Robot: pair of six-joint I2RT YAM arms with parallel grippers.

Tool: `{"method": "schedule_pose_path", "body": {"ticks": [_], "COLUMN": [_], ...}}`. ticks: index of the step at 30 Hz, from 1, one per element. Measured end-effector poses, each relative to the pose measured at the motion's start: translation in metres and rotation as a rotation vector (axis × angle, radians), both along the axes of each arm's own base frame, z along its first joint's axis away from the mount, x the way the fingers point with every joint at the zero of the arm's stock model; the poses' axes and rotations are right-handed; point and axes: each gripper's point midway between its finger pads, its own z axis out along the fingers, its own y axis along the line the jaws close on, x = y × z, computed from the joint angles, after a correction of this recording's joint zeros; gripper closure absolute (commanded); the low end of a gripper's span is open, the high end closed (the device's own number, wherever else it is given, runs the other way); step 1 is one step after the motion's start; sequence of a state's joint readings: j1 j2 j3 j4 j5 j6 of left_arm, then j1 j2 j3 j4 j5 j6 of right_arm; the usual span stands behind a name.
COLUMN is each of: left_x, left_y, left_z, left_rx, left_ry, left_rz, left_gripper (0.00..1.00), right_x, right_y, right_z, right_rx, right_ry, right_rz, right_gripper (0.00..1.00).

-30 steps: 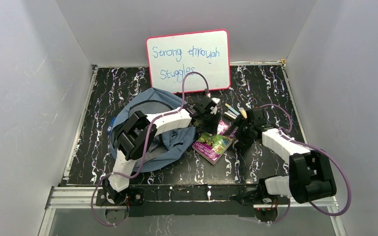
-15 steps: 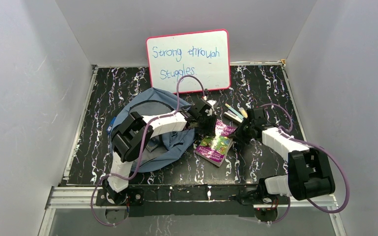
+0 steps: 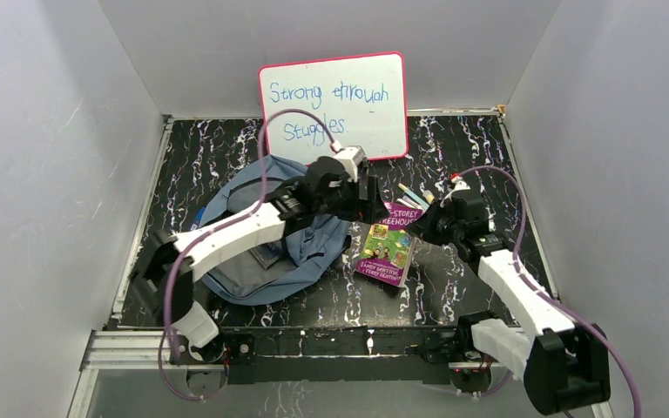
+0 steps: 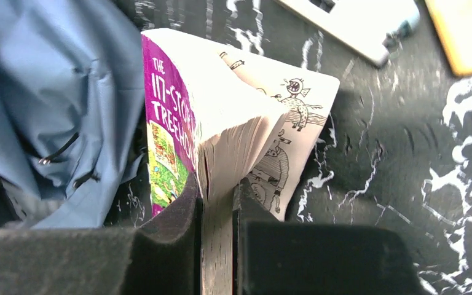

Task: Pack the student bag
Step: Pick up the book from the center of the board.

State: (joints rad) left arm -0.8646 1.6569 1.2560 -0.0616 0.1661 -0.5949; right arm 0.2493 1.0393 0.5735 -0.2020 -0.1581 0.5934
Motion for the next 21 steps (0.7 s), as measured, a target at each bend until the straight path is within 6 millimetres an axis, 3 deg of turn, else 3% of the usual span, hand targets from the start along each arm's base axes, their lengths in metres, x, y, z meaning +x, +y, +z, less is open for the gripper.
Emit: {"method": "schedule_pose_path", "body": {"ticks": [3,5,11,21], "left_x": [0.0,-0.003,-0.022,-0.048], "left_y": [0.019,0.032,0.064,0.077], "left_z": [0.042,0.059,0.073,0.101], "left_rx": [-0.064,-0.086,-0.08,-0.015], "left_ry": [-0.097,-0.154,-0.291,-0.349], "left_rz": [0.038,0.048,0.001,-0.163], "left_gripper": [0.13,0.13,0.13,0.13], "right_x": [-0.001,-0.003,-0.016,-0.052], "right_y": [0.003,0.007,0.033,0.067], "right_z": [0.025,0.044,0.095,0.135], "right_rx": [-0.012,-0.009,0.025,0.122], "right_ry": [-0.124,-0.221,-0.49,-0.664], "right_rz": [0.079,0.141,0.412,0.794], "right_gripper": [1.0,1.0,1.0,1.0]}}
